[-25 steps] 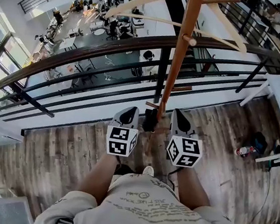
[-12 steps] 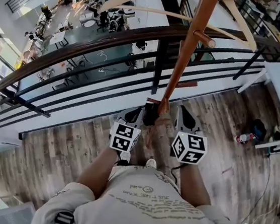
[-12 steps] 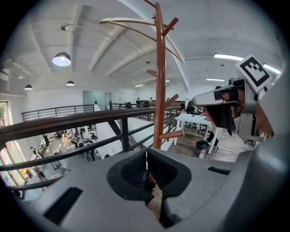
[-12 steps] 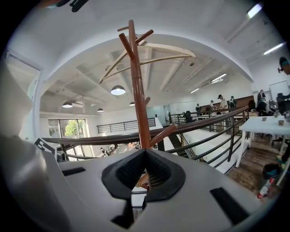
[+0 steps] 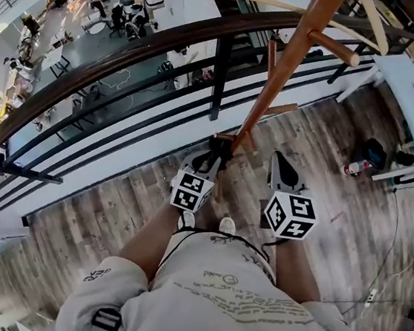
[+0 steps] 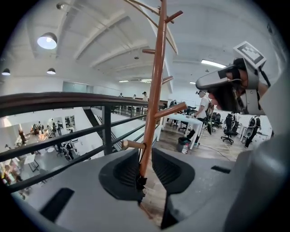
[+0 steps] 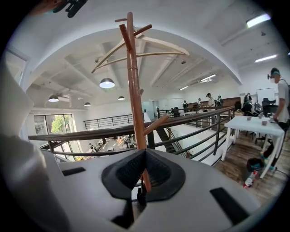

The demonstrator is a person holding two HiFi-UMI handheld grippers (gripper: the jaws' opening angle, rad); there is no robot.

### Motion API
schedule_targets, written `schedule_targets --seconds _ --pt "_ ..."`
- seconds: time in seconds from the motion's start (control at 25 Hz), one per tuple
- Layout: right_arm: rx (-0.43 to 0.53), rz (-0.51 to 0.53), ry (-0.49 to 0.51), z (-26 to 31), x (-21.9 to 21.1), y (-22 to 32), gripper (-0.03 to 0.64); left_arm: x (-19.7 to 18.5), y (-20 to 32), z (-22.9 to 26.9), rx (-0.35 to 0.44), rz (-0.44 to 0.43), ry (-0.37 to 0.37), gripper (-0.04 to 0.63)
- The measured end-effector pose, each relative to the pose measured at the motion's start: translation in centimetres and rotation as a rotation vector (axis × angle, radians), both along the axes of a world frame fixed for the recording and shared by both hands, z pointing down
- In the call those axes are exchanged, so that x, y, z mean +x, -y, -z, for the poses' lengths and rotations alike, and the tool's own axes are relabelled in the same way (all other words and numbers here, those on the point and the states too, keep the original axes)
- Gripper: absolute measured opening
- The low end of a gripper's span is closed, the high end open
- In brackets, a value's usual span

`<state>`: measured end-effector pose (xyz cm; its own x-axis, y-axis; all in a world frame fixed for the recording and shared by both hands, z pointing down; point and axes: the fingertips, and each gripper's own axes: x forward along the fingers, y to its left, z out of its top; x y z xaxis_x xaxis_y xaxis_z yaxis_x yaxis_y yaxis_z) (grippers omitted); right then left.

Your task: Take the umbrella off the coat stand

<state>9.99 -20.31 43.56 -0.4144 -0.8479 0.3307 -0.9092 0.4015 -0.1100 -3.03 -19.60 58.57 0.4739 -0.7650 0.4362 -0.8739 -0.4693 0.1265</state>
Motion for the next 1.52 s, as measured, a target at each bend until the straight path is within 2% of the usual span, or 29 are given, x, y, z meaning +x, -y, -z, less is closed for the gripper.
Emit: schedule_targets --seconds 0.12,0.24,0.4,0.72,1.0,1.16,1.32,1.44,1.48,1.52 --pt "-0.009 -0.027 -0.026 -0.5 0.2 -0.5 0.003 0.6 1.4 -1.9 0.002 -0.036 0.013 0.091" --pt "-0.023 -0.053 -0.051 -1.0 0.6 -1.2 0.003 1.4 3.2 -4.6 0.026 -0.060 0.062 0.110" --pt "-0.054 -0.094 -0.053 -1.6 1.9 -1.8 0.003 1.6 5.5 -7.3 0.074 -0.022 0.147 0.115" --pt "-0.064 -0.104 -0.056 -1.7 2.7 -1.9 0.003 2.6 6.8 -12.9 -0.024 -0.022 0.189 0.115" --pt "-0.063 -0.104 -0.074 -1.4 3.4 -2.0 0.003 3.5 8.4 -13.0 -0.023 -0.032 0.218 0.115" --pt "-0.072 -0.113 -0.082 -1.7 4.0 -2.2 0.003 3.6 9.3 -13.1 -0.005 -0.023 0.314 0.115" --pt "-0.080 -0.130 -0.084 -2.0 4.9 -2.2 0.003 3.5 10.0 -13.1 0.000 -0.025 0.353 0.114" --pt "-0.084 -0.136 -0.086 -2.2 5.4 -2.2 0.003 3.8 10.1 -13.3 -0.001 -0.051 0.357 0.079" --pt "-0.085 -0.137 -0.087 -2.3 5.5 -2.2 0.003 4.0 10.0 -13.5 -0.004 -0.058 0.352 0.026" --pt "-0.086 -0.137 -0.088 -2.4 5.5 -2.2 0.003 4.1 9.9 -13.6 -0.007 -0.060 0.344 0.015"
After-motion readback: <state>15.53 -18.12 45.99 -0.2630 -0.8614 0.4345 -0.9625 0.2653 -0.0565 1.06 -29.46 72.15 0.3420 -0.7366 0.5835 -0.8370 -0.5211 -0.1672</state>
